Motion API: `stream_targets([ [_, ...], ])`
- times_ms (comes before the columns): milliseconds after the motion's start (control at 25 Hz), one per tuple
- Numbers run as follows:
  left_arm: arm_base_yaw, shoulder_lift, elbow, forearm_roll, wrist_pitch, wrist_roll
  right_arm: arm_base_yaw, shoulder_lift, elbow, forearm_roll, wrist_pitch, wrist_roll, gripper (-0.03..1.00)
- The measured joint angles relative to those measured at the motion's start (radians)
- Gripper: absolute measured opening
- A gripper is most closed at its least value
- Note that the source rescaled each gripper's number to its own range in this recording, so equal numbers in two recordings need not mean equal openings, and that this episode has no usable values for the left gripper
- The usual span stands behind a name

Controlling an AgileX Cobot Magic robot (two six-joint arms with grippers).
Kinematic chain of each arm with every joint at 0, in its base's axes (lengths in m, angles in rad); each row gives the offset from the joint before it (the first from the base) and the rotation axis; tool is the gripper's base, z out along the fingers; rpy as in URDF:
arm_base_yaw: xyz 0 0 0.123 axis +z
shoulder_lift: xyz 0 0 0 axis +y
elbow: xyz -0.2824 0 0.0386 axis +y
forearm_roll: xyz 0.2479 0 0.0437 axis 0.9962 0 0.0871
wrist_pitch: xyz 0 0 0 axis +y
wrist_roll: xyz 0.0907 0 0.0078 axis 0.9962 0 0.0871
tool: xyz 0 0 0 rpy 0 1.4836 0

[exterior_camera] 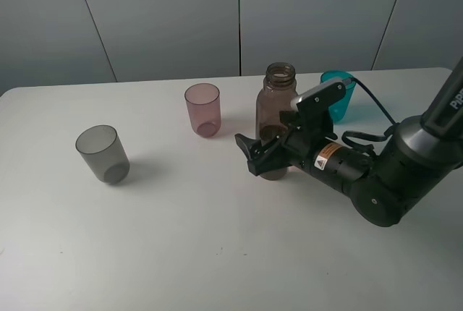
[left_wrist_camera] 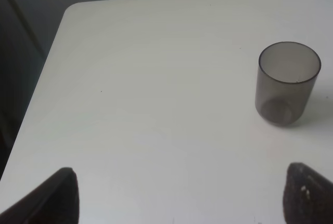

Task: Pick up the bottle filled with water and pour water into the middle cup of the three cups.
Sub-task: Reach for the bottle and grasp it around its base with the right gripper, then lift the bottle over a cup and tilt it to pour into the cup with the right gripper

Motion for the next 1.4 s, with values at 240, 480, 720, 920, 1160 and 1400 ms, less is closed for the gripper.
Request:
stream_targets([
  [240, 0.0, 0.0, 0.0, 0.0, 0.0, 0.0, 0.0, 0.0, 0.0, 0.0, 0.0, 0.0, 0.88],
  [480, 0.0, 0.0, 0.0, 0.0, 0.0, 0.0, 0.0, 0.0, 0.0, -0.002, 0.0, 0.006, 0.0],
  [720, 0.0, 0.0, 0.0, 0.0, 0.0, 0.0, 0.0, 0.0, 0.0, 0.0, 0.0, 0.027, 0.02],
  [920, 0.0, 0.0, 0.0, 0.0, 0.0, 0.0, 0.0, 0.0, 0.0, 0.0, 0.0, 0.029, 0.02],
  [1160, 0.0, 0.0, 0.0, 0.0, 0.0, 0.0, 0.0, -0.094, -0.028, -0.002, 0.108, 0.037, 0.02],
  [1400, 0.0, 0.0, 0.0, 0.0, 0.0, 0.0, 0.0, -0.235, -0.207, -0.004, 0.443, -0.014, 0.02],
])
